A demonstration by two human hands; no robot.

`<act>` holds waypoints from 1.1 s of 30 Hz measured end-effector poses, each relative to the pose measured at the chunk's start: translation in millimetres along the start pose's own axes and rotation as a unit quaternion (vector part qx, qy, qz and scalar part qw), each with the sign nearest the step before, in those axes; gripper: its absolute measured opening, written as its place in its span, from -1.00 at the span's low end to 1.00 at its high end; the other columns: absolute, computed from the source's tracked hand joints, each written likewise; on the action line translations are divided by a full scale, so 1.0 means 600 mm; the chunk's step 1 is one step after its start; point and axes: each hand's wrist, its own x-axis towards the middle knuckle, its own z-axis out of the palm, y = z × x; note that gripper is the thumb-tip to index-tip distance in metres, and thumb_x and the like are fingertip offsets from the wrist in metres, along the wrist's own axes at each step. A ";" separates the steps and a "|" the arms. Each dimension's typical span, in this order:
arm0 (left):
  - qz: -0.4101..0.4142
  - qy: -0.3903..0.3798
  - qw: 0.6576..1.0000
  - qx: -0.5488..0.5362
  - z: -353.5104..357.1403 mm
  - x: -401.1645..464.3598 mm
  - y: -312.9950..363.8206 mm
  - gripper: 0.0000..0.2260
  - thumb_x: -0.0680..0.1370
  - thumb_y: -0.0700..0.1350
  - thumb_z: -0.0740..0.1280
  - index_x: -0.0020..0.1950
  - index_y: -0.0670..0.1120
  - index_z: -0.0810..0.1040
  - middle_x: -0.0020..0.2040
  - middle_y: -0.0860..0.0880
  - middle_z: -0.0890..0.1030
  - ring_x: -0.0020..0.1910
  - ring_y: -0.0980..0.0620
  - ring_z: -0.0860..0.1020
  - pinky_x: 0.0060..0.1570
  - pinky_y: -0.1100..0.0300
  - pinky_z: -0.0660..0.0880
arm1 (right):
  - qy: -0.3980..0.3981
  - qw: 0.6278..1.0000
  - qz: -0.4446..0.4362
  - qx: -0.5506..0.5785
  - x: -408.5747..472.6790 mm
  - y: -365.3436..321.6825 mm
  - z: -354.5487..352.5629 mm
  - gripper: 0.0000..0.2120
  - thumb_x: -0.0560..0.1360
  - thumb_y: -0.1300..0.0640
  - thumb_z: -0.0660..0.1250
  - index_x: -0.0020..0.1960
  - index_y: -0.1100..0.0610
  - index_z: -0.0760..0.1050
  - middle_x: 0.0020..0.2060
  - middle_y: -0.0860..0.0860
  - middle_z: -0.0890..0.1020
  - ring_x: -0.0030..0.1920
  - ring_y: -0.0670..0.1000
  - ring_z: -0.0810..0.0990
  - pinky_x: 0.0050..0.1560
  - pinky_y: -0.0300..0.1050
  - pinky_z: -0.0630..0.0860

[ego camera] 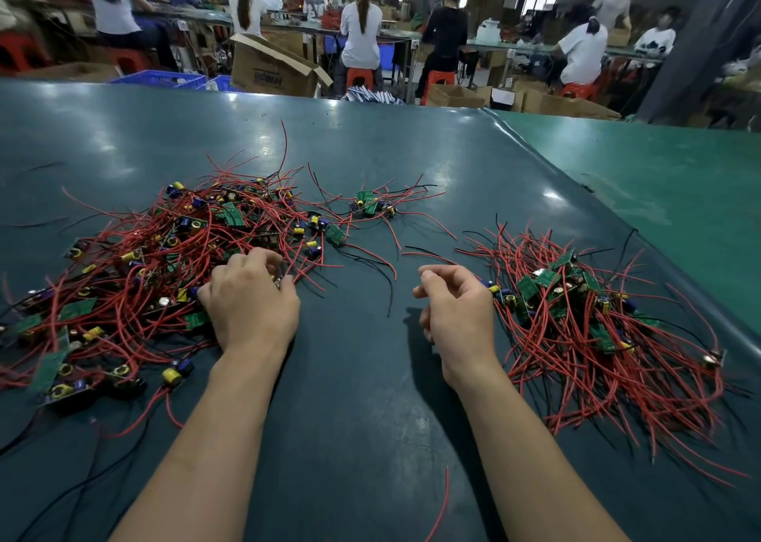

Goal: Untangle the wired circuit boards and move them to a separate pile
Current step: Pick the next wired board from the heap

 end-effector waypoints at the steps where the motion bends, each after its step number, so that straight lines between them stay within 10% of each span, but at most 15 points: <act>1: 0.001 0.015 1.000 -0.026 -0.001 -0.001 0.000 -0.80 0.48 -0.10 0.45 0.08 -0.05 0.58 0.03 -0.10 0.60 0.07 -0.20 0.52 0.09 -0.08 0.36 | -0.002 1.000 0.000 -0.003 0.000 0.000 0.000 -0.88 0.56 0.19 0.31 -0.14 0.07 0.56 -0.31 0.00 0.60 -0.43 -0.03 0.43 -0.54 -0.28 0.30; 9: 0.094 0.006 0.958 -0.270 -0.011 -0.022 0.023 -0.83 0.36 -0.13 0.58 -0.16 -0.10 0.63 -0.23 0.02 0.63 -0.28 0.06 0.59 -0.14 0.06 0.57 | 0.000 1.000 -0.009 -0.026 0.000 0.002 0.002 -0.88 0.55 0.15 0.32 -0.14 0.04 0.57 -0.32 -0.03 0.63 -0.39 -0.03 0.46 -0.41 -0.17 0.32; 18: 0.359 0.081 0.875 -0.314 -0.021 -0.065 0.072 -0.89 0.44 -0.34 0.49 -0.05 -0.27 0.64 -0.05 -0.14 0.62 -0.05 -0.09 0.62 0.06 0.10 0.55 | -0.131 0.987 0.032 0.082 -0.010 -0.020 0.009 -0.70 0.60 -0.02 0.26 -0.09 0.17 0.62 -0.32 0.02 0.64 -0.54 -0.07 0.45 -0.60 -0.30 0.28; 33: 0.282 -0.015 0.873 -0.397 -0.004 -0.068 0.070 -0.84 0.44 -0.34 0.48 -0.02 -0.17 0.69 -0.08 -0.06 0.61 -0.07 0.07 0.59 -0.03 0.28 0.51 | -0.175 0.972 0.067 0.141 -0.011 -0.014 0.011 -0.97 0.55 0.17 0.36 -0.07 0.11 0.56 -0.24 0.05 0.69 -0.45 -0.04 0.57 -0.58 -0.26 0.39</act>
